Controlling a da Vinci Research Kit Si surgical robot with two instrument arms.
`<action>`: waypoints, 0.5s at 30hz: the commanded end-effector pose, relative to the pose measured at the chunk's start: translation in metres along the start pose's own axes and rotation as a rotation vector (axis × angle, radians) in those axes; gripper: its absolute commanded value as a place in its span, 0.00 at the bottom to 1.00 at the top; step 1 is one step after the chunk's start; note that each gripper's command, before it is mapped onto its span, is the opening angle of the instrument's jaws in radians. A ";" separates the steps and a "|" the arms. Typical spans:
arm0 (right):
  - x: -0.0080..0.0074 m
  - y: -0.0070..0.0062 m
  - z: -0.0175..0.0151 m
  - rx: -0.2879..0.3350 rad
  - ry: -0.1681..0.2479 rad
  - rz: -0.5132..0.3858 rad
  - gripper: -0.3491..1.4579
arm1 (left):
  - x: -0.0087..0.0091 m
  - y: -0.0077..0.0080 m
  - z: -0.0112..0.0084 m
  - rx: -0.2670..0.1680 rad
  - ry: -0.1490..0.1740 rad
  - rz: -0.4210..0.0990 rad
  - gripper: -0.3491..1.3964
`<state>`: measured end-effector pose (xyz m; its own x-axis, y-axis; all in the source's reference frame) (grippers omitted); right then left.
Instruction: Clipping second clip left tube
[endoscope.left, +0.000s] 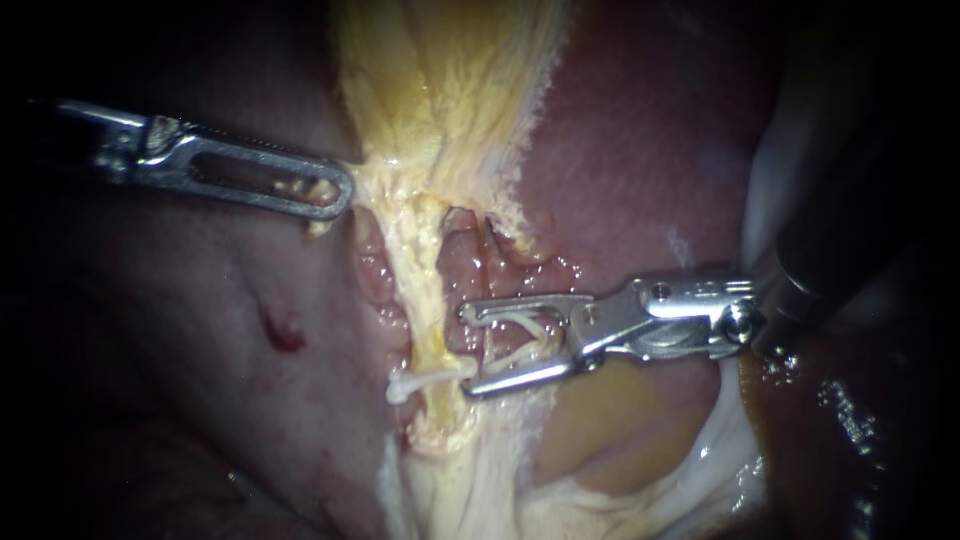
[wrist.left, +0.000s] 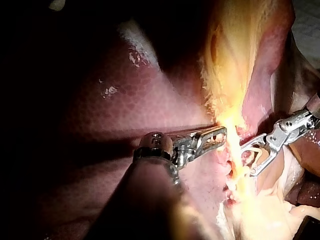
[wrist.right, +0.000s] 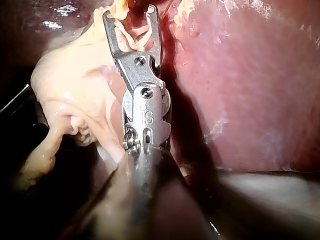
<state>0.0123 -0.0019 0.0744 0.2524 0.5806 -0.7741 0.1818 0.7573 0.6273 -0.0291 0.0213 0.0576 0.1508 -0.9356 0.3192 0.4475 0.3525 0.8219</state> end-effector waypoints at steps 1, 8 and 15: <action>0.0002 -0.0001 0.0002 0.004 0.001 0.007 0.46 | 0.0000 0.0000 0.0000 0.000 0.000 0.000 0.00; 0.0009 -0.0005 0.0016 0.040 0.003 0.021 0.46 | 0.0000 0.0000 0.0000 0.000 0.000 0.000 0.00; 0.0018 -0.0008 0.0035 0.061 0.005 0.020 0.46 | 0.0001 0.0000 0.0001 -0.001 -0.001 0.000 0.00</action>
<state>0.0160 -0.0025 0.0727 0.2500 0.5975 -0.7620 0.2372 0.7252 0.6464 -0.0292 0.0212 0.0576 0.1503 -0.9355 0.3198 0.4479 0.3528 0.8215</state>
